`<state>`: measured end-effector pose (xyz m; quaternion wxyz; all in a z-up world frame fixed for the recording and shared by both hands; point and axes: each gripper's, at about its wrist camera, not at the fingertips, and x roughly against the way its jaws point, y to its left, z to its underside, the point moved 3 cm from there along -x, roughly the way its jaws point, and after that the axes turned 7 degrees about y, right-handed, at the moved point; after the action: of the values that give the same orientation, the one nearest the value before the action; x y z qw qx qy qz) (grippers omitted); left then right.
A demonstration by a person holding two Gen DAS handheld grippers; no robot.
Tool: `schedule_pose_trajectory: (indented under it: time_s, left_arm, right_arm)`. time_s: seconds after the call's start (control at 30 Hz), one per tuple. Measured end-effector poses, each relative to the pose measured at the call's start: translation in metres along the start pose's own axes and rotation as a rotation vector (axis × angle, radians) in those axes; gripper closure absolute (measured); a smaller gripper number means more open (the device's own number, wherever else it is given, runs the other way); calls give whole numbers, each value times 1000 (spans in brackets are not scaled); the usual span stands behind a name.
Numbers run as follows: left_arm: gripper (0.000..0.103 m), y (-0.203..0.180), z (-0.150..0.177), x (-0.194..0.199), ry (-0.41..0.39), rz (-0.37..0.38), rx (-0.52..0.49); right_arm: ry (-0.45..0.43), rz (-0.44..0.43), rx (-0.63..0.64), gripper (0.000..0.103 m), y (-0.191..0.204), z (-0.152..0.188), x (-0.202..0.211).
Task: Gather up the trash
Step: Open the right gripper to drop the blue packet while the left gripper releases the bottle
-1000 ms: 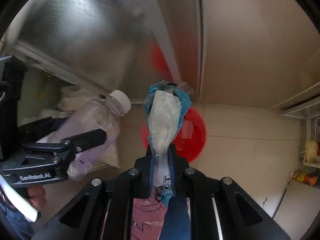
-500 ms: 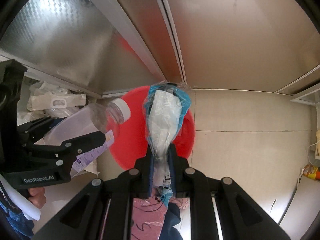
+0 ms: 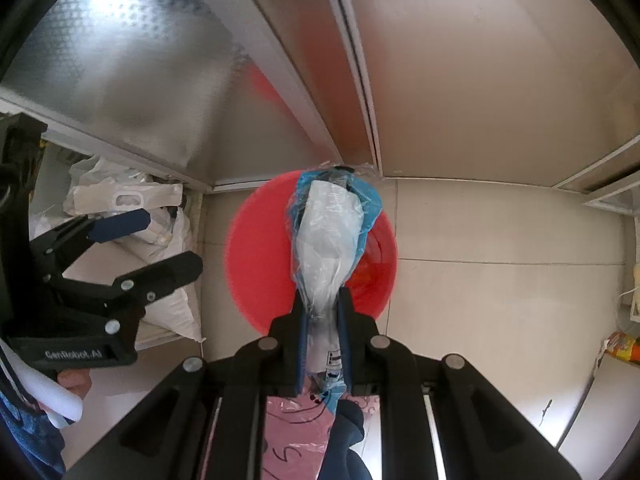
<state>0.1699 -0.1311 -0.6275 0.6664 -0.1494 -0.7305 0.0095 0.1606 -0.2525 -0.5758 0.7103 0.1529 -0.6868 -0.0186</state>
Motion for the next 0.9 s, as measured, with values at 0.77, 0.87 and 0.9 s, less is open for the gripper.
schedule_pose_trajectory:
  time_s: [0.77, 0.87, 0.9]
  left_arm:
    - [11, 70, 26, -30, 58, -30, 167]
    - [11, 68, 29, -21, 62, -27, 168]
    - [11, 67, 30, -15, 64, -25, 172]
  right_arm:
    - [92, 40, 99, 67, 45, -20, -65]
    - [89, 29, 98, 35, 50, -18, -59]
    - [86, 33, 98, 33, 51, -17, -55]
